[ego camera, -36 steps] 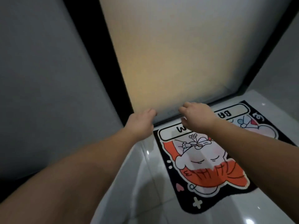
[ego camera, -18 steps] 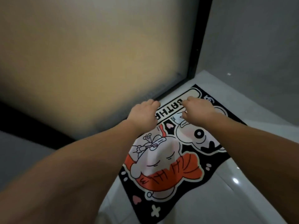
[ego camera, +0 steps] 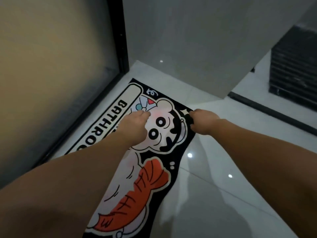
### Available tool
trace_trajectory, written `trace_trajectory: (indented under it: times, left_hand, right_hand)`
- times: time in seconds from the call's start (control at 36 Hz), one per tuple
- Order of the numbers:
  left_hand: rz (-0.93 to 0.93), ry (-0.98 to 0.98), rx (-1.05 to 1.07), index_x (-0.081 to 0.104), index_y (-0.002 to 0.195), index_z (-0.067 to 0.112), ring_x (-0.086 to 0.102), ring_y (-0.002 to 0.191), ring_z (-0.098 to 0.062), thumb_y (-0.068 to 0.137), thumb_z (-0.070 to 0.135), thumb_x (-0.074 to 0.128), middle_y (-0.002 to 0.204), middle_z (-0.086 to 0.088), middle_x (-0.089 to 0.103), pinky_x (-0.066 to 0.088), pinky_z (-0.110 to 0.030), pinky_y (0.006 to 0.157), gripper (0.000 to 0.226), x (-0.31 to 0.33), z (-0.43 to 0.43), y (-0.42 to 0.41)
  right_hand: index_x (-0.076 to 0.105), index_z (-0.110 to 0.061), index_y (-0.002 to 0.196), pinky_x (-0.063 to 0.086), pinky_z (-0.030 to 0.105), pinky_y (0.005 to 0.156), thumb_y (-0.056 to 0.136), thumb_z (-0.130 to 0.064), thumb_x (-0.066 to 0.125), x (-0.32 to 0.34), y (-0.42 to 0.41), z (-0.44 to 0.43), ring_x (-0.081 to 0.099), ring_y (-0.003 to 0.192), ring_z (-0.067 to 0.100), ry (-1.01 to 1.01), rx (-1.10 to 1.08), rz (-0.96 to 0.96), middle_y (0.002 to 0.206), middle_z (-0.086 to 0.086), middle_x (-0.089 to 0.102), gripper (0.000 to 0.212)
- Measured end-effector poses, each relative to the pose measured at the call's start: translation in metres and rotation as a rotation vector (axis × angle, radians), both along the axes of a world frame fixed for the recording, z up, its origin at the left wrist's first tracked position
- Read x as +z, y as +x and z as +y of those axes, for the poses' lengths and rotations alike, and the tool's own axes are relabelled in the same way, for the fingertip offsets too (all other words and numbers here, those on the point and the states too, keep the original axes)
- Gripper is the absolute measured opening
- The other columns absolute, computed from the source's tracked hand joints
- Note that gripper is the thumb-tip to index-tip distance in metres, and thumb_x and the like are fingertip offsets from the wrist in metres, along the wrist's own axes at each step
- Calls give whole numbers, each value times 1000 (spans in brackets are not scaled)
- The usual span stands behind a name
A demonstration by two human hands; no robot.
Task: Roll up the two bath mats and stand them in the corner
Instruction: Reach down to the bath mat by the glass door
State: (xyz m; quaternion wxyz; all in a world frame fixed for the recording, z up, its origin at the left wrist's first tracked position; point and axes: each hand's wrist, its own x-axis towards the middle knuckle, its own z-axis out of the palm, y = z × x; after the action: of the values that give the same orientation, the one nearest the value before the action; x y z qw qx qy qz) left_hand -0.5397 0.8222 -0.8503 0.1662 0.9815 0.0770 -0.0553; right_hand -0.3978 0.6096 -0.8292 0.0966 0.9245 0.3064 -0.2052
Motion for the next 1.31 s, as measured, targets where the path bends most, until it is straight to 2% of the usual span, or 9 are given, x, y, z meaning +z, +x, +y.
trace_trajectory:
  times: [0.33,0.44,0.56,0.72,0.92,1.06,1.17,1.22,1.31]
  left_hand:
    - [39,4,24,31,146,16,42,127,-24,85,7,49,142,-6,43,34,-34,107,64,-5,10,-19]
    - [75,12,43,33,144,15,42,127,-25,85,7,49,141,-6,44,35,-39,107,62,-6,9,-22]
    - [111,38,13,32,145,15,41,129,-25,85,6,49,141,-7,44,34,-39,109,63,-13,11,-15]
    - [111,119,-85,30,146,14,40,130,-24,90,11,45,142,-7,42,33,-35,107,59,-16,22,25]
    - [36,95,-130,42,139,11,44,125,-27,97,23,44,136,-9,49,36,-37,104,44,-25,30,72]
    - [-63,76,-79,38,141,8,39,132,-28,94,21,50,143,-12,44,28,-37,112,51,-25,32,99]
    - [39,161,-273,28,146,12,27,141,-25,93,37,55,149,-8,37,15,-39,118,65,-21,25,122]
    - [132,188,-325,35,142,17,35,135,-26,92,42,54,140,-7,48,21,-42,115,59,-21,21,129]
    - [237,116,-283,55,105,24,57,102,-27,93,37,53,100,-2,60,44,-38,85,17,-10,20,132]
  right_hand:
    - [22,-1,141,37,46,104,83,-24,61,-73,49,38,35,128,36,59,-136,101,140,21,34,74]
    - [32,-1,134,42,46,98,83,-29,62,-82,57,39,46,118,38,75,-250,135,130,22,45,65]
    - [56,-3,95,46,37,79,90,-19,50,-81,59,40,53,97,36,176,-150,13,107,22,55,18]
    - [56,1,109,46,41,87,101,-24,35,-81,50,51,55,98,37,317,-90,111,111,22,55,34]
    - [66,-10,107,51,42,86,94,-17,47,-92,47,40,60,94,32,533,-280,144,103,17,67,24]
    - [64,-20,121,49,37,77,93,-12,48,-88,40,21,58,91,33,608,-147,-65,97,14,62,32]
    - [65,-21,121,52,37,67,87,-6,60,-83,30,17,62,83,33,688,0,-173,93,9,65,37]
    - [71,-17,111,53,38,57,80,-2,68,-76,24,16,64,72,33,741,70,-227,84,9,67,35]
    - [74,-16,102,53,39,55,78,-4,70,-59,18,12,63,68,33,723,148,-276,76,8,70,28]
